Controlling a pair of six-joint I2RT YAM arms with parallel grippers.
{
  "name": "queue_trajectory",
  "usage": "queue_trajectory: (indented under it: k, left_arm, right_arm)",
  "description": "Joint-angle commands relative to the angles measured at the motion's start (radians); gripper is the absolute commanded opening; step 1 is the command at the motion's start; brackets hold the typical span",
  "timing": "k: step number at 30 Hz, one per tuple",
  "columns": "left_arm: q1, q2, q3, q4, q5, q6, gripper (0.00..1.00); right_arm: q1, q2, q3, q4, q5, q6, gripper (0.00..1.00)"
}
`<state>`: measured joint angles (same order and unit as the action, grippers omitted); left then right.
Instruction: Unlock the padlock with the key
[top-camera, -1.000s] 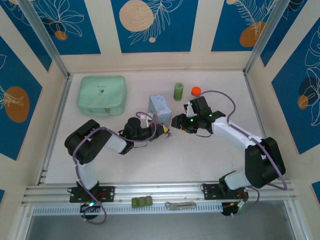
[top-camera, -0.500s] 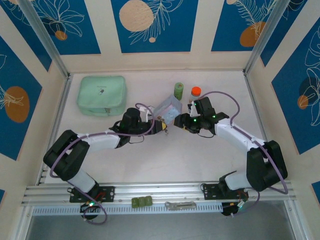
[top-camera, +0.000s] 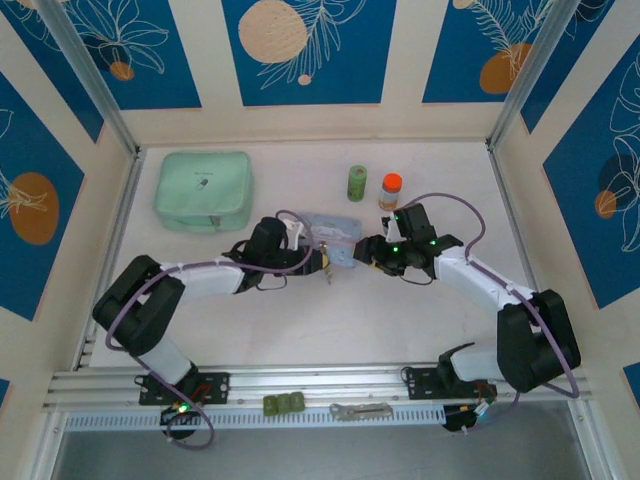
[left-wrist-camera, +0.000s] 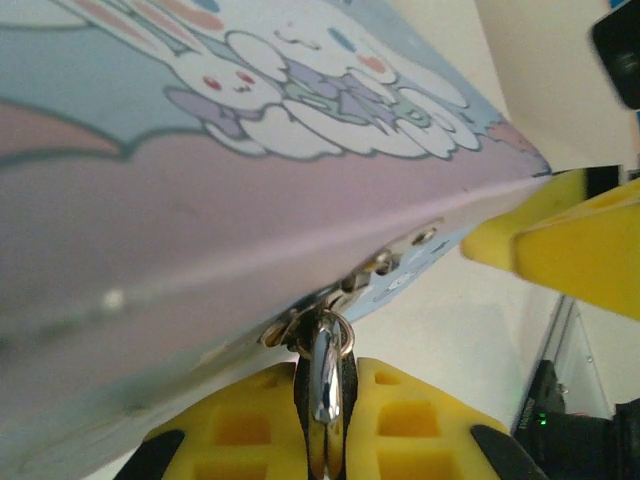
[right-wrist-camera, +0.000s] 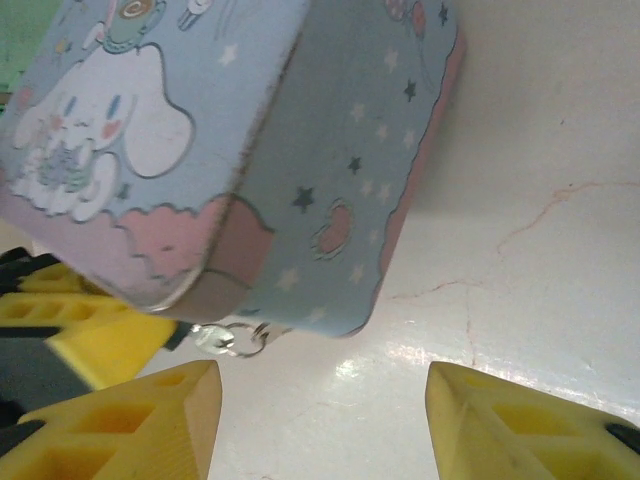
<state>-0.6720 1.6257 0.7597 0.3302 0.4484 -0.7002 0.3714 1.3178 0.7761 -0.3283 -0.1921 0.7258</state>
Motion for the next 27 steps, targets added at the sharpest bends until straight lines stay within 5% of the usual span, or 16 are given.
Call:
queue_trajectory:
  k: [1, 10, 18, 27]
  left_arm:
    - [-0.019, 0.031, 0.031, -0.011, -0.051, 0.042, 0.00]
    - [-0.028, 0.083, -0.017, 0.063, -0.093, -0.019, 0.05]
    - [-0.021, 0.036, -0.081, 0.080, -0.123, -0.062, 0.48]
    - [0.051, -0.111, -0.178, 0.074, -0.162, -0.105, 0.58]
  right_arm:
    - [-0.003, -0.022, 0.000, -0.005, -0.008, 0.012, 0.56]
    - [0.009, -0.054, -0.008, -0.006, 0.018, 0.007, 0.56]
    - [0.043, -0.057, 0.022, -0.046, 0.069, -0.014, 0.56]
    - [0.095, -0.057, 0.071, -0.071, 0.123, -0.042, 0.56]
